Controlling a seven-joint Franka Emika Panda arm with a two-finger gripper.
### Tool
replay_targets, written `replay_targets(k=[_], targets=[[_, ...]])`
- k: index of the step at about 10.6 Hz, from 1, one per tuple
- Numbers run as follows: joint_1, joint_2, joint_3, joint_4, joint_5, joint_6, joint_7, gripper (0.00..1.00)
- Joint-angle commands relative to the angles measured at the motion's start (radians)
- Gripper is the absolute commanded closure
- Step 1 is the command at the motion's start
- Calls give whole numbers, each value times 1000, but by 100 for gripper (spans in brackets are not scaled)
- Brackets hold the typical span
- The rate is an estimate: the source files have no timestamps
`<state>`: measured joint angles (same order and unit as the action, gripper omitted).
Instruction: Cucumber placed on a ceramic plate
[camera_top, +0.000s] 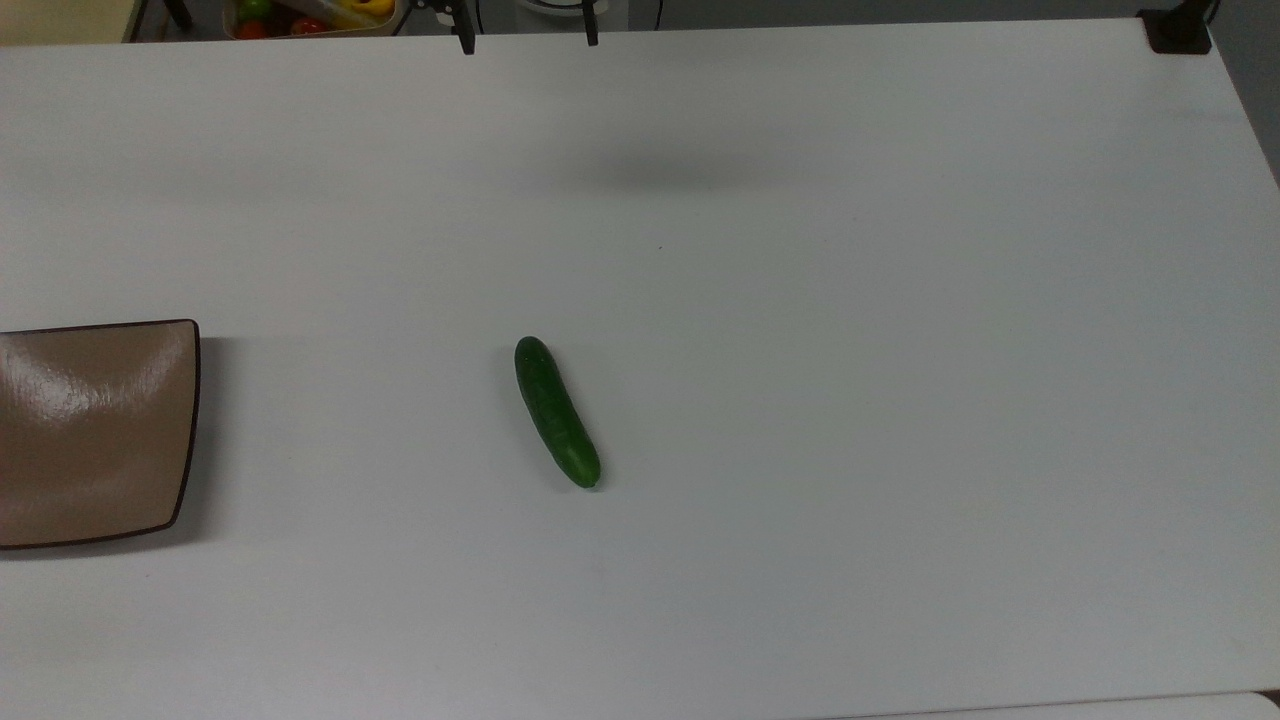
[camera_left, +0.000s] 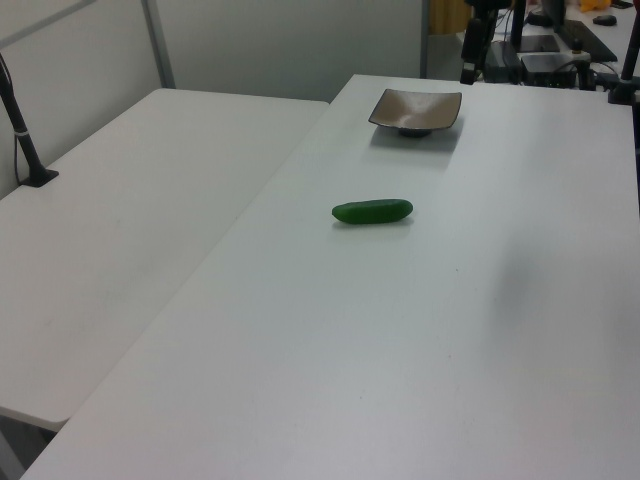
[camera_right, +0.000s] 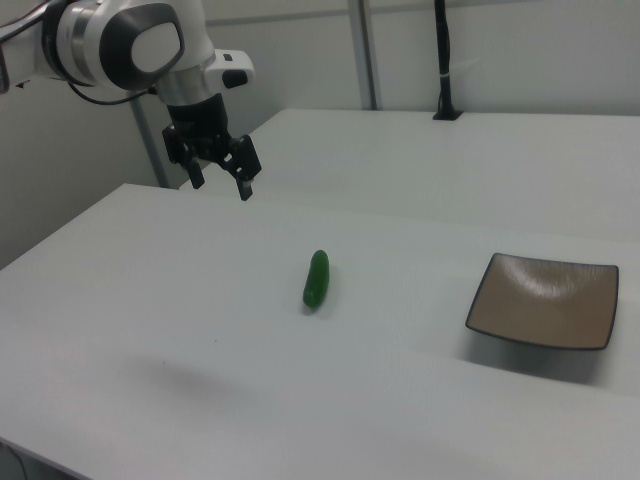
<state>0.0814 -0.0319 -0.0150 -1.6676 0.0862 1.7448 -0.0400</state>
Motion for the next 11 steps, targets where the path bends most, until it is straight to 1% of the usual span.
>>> replay_targets(k=[1, 3, 4, 5, 7, 9, 11], targets=[[-6, -6, 3, -29, -2, 13, -158, 0], [-31, 7, 3, -43, -2, 19, -384, 0], [-35, 13, 1, -41, -3, 21, -418, 0], [-35, 17, 1, -41, -3, 19, -426, 0], [-35, 55, 1, -29, -2, 39, -426, 0], [-35, 88, 3, -28, 7, 129, -411, 0], [-34, 160, 3, 20, 9, 159, -411, 0]])
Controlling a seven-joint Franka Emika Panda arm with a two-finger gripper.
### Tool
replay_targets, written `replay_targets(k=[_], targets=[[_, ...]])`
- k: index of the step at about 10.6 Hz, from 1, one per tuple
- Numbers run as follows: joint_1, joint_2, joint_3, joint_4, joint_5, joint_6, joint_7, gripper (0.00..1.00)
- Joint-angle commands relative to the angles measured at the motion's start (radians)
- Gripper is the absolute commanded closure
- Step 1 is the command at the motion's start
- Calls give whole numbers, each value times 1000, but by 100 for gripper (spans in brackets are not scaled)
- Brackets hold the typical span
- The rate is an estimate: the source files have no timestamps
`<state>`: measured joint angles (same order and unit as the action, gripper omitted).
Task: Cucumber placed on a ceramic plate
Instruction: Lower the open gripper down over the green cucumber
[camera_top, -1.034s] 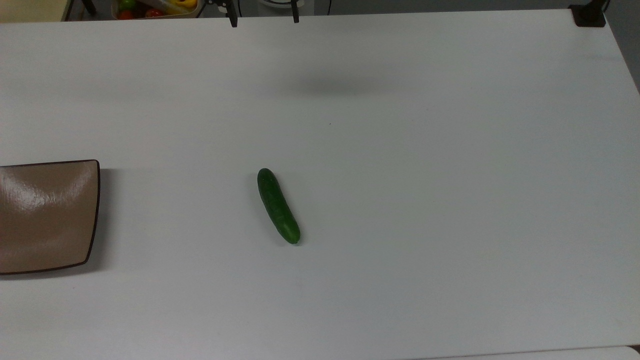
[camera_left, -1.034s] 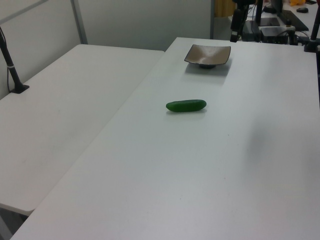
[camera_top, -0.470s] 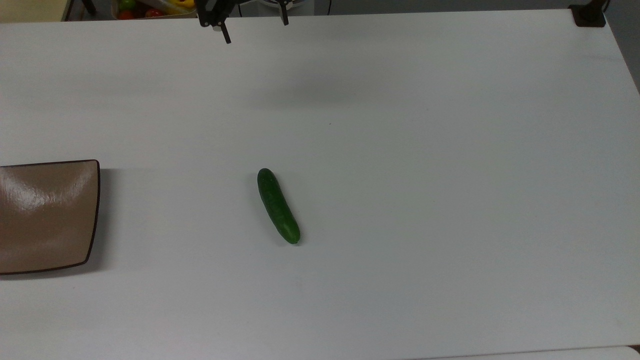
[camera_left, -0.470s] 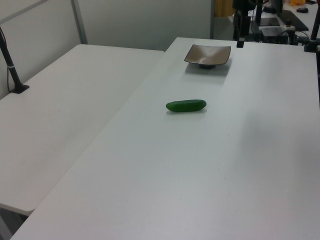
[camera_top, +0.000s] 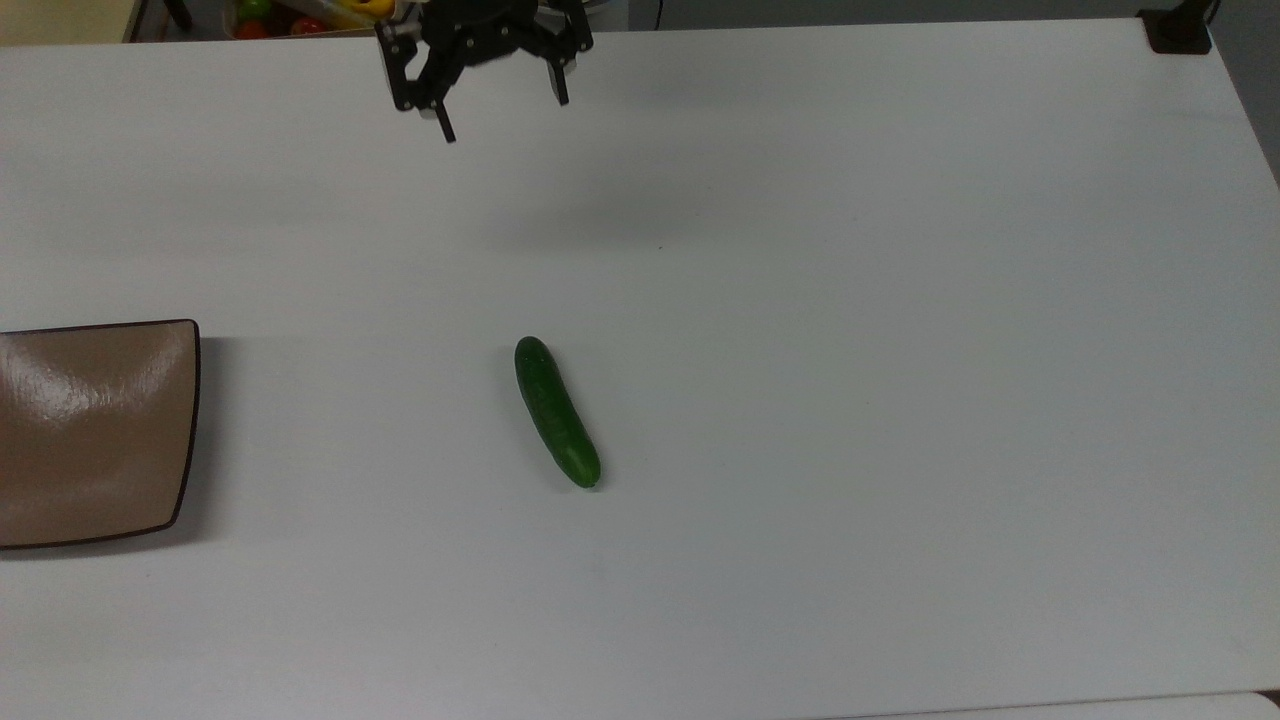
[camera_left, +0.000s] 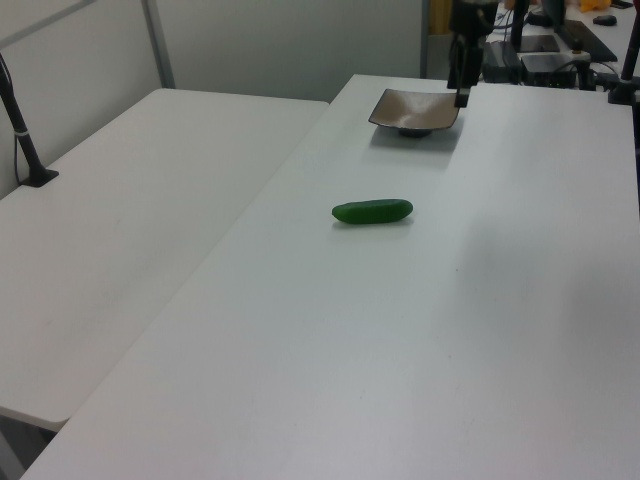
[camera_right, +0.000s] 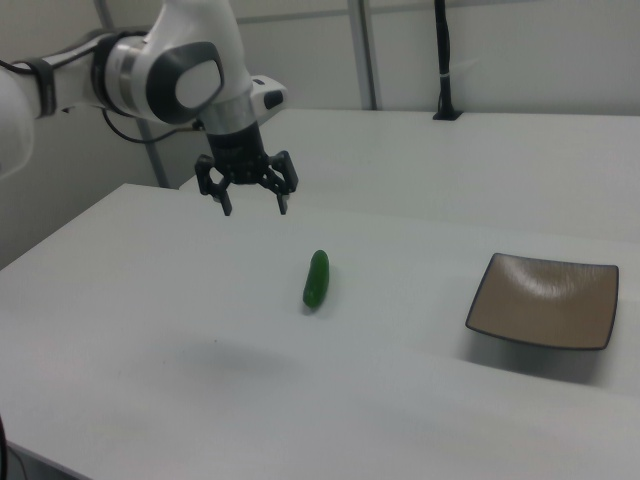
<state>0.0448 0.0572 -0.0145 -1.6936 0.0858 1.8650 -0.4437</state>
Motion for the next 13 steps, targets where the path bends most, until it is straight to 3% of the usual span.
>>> replay_targets(k=[1, 3, 9, 13], targets=[[3, 105, 2, 58, 2, 40, -9, 0], [4, 165, 2, 98, -1, 65, -9, 0], [14, 318, 10, 98, -44, 281, 28, 0], [33, 427, 13, 98, -127, 387, 102, 0]])
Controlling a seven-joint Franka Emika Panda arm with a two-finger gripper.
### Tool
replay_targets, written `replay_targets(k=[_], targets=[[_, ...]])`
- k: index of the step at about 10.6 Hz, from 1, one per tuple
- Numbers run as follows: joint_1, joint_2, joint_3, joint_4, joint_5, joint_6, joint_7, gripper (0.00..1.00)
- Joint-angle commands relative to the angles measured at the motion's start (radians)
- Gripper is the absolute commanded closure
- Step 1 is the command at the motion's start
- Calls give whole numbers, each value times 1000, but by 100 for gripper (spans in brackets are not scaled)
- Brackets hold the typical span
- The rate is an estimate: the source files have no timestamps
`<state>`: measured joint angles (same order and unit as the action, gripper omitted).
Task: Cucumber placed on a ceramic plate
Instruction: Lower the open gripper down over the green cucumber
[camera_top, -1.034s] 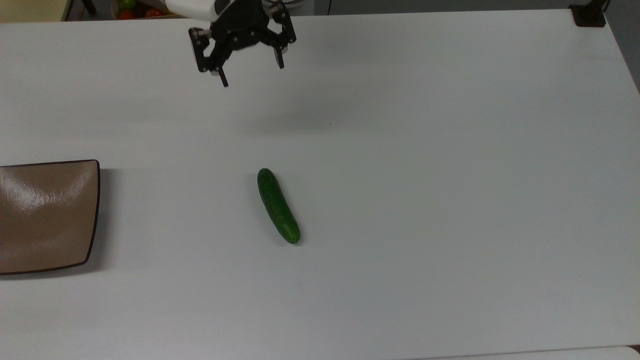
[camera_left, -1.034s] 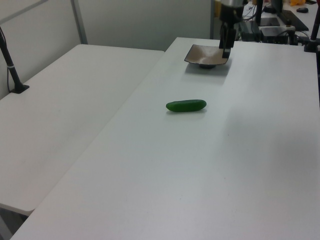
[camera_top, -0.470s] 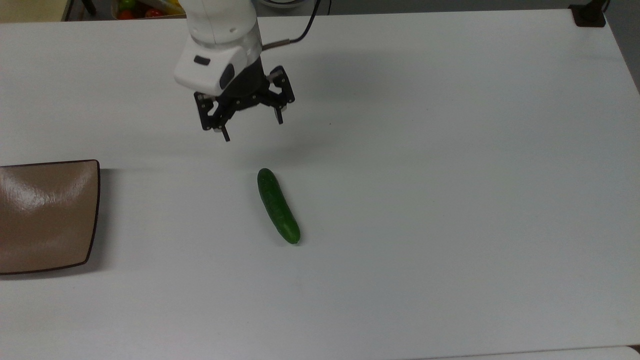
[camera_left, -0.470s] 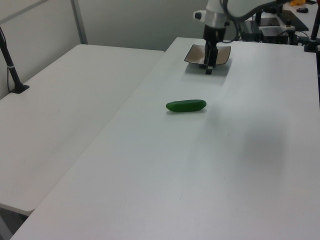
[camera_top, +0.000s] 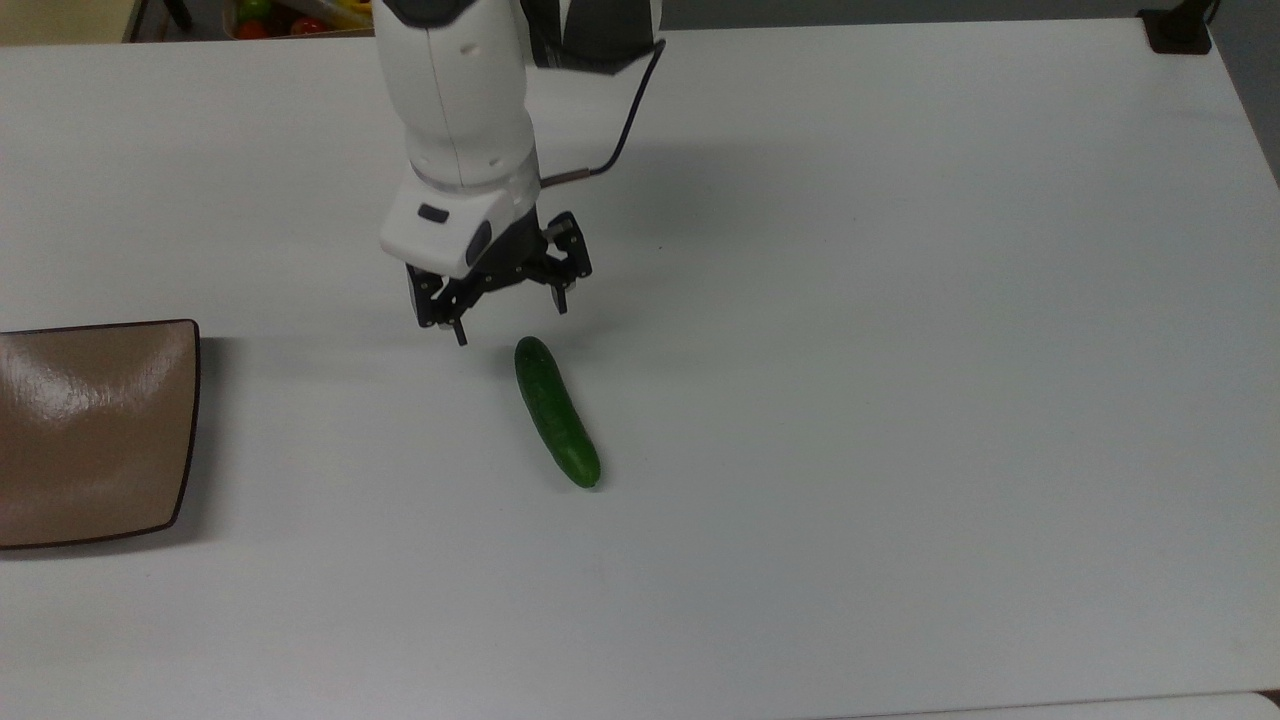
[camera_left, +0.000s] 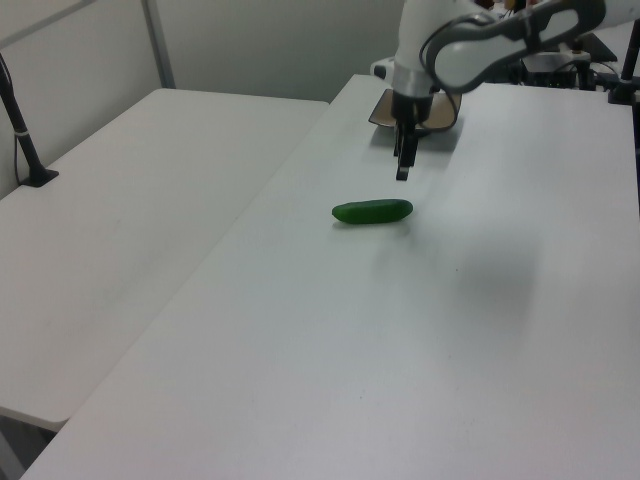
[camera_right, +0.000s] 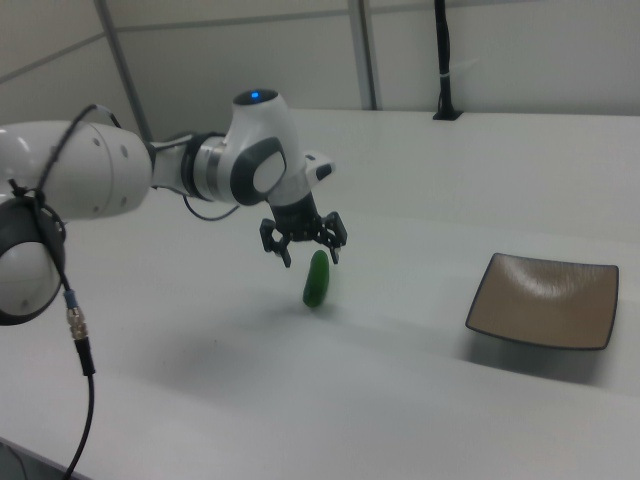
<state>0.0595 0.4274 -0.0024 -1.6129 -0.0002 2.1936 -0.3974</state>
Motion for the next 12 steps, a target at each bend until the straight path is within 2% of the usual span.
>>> replay_targets(k=[1, 6, 10, 12], targets=[[19, 77, 1, 19, -44, 67, 60, 0], [32, 139, 4, 19, -50, 144, 101, 0], [36, 156, 9, 19, -93, 155, 153, 0], [36, 156, 9, 19, -95, 153, 153, 9]])
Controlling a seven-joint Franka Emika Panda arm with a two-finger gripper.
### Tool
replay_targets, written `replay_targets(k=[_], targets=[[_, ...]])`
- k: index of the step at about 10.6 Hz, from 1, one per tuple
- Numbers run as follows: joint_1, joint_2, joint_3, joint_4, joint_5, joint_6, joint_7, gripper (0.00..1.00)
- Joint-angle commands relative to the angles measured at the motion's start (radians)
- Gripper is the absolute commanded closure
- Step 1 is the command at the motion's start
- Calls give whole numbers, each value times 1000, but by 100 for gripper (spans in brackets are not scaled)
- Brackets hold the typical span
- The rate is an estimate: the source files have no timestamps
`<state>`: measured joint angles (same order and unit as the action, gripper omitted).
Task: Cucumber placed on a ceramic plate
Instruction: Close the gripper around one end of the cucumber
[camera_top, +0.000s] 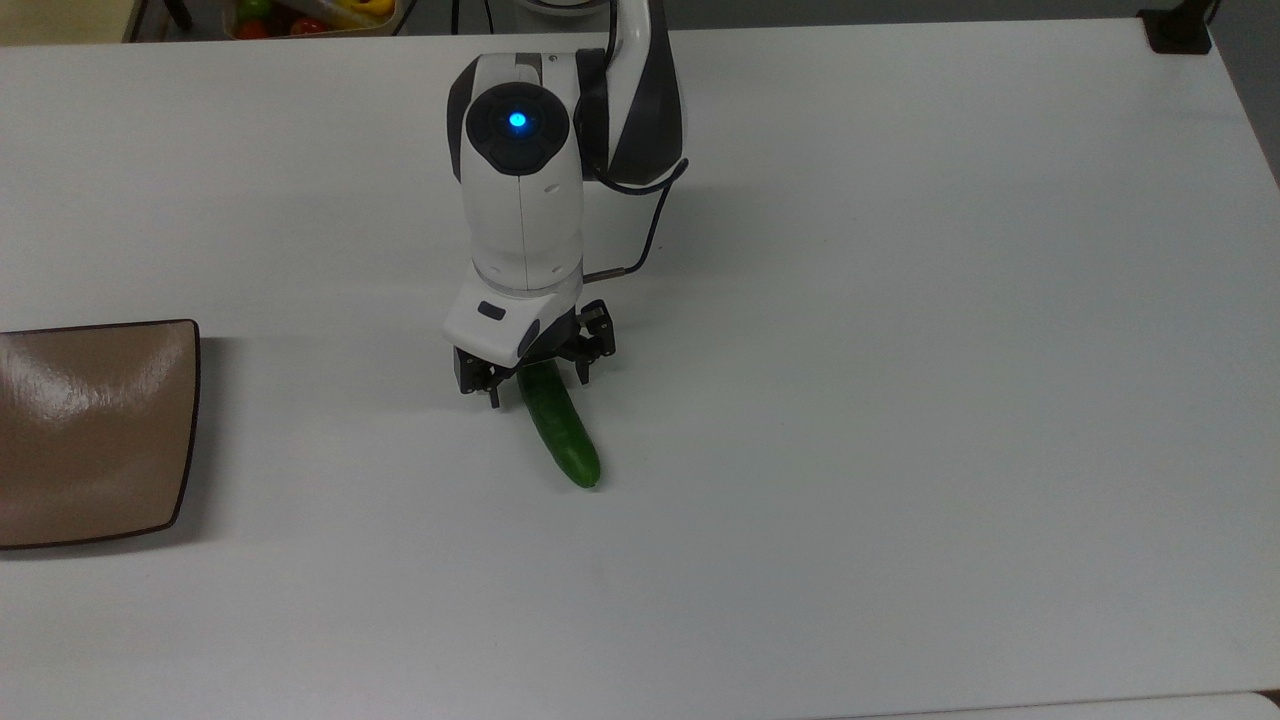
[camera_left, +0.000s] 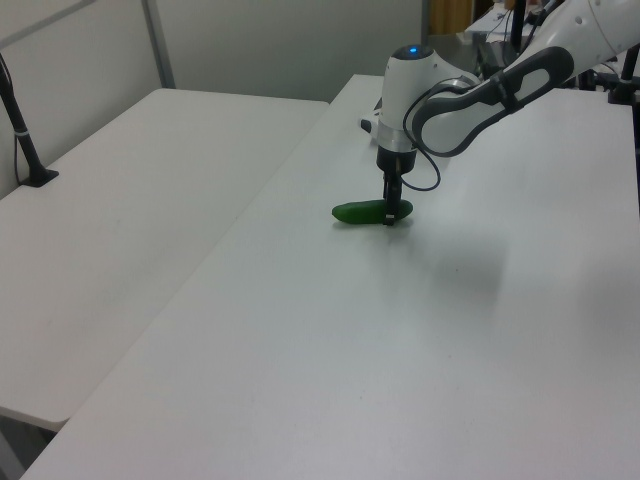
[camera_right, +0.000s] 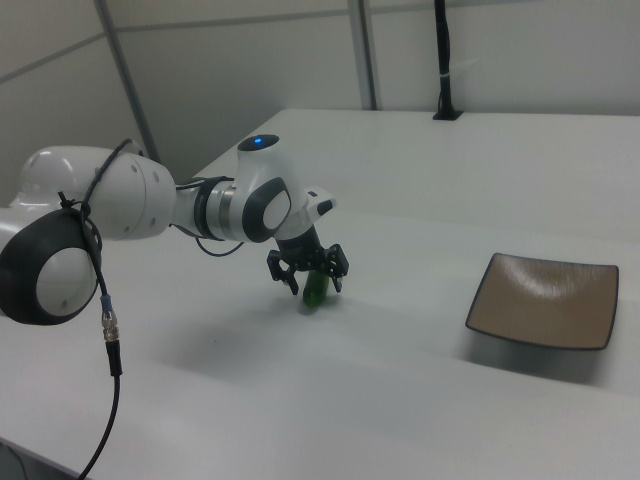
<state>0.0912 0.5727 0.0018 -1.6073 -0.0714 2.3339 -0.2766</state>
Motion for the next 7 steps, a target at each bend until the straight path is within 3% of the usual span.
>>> replay_targets(k=[1, 3, 4, 5, 7], targets=[[4, 9, 4, 14, -24, 13, 33, 31], [7, 9, 6, 14, -24, 12, 34, 66], [7, 9, 6, 14, -24, 10, 34, 76], [7, 9, 6, 14, -22, 10, 34, 84], [7, -2, 6, 14, -22, 2, 33, 86]])
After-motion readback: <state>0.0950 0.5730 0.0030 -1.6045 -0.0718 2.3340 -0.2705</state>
